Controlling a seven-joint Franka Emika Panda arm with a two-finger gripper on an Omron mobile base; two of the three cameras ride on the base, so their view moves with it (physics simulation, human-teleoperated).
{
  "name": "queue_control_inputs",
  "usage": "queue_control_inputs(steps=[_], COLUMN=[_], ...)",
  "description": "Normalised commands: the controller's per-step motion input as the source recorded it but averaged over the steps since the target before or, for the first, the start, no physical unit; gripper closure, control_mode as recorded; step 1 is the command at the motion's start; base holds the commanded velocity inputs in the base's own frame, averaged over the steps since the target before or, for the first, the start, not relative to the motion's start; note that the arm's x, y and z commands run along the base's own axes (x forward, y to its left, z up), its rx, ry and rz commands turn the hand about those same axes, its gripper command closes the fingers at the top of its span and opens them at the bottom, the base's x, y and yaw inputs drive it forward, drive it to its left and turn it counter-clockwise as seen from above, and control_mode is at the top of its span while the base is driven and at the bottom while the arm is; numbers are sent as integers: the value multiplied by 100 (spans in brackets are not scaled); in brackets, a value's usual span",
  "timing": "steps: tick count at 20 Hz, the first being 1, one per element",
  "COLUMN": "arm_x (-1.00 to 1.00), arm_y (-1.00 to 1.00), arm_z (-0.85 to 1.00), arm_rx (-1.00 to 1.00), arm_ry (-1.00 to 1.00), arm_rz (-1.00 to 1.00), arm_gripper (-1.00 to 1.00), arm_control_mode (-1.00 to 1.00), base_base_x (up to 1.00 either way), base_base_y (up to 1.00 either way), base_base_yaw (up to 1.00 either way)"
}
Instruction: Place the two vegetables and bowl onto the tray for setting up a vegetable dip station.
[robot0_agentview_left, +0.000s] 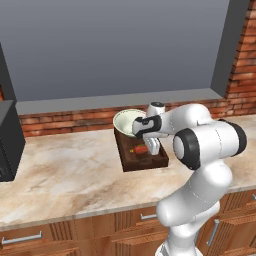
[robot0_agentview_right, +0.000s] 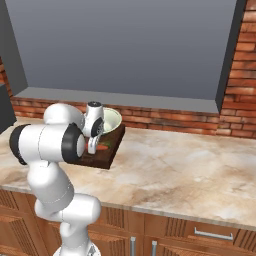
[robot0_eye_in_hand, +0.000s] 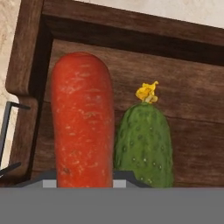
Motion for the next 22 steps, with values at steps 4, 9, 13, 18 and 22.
queue_control_inputs(steps=[4, 9, 13, 18, 22], arm_x=[0, 0, 0, 0, -12], arm_y=[2, 0, 0, 0, 0], arm_z=[-31, -7, 0, 0, 0], arm_rx=[0, 0, 0, 0, 0], arm_ry=[-2, 0, 0, 0, -2], arm_rz=[3, 1, 0, 0, 0], arm_gripper=[100, -100, -100, -100, -100], arm_control_mode=[-100, -100, -100, -100, -100], base_base_x=[0, 0, 0, 0, 0], base_base_y=[0, 0, 0, 0, 0], base_base_yaw=[0, 0, 0, 0, 0])
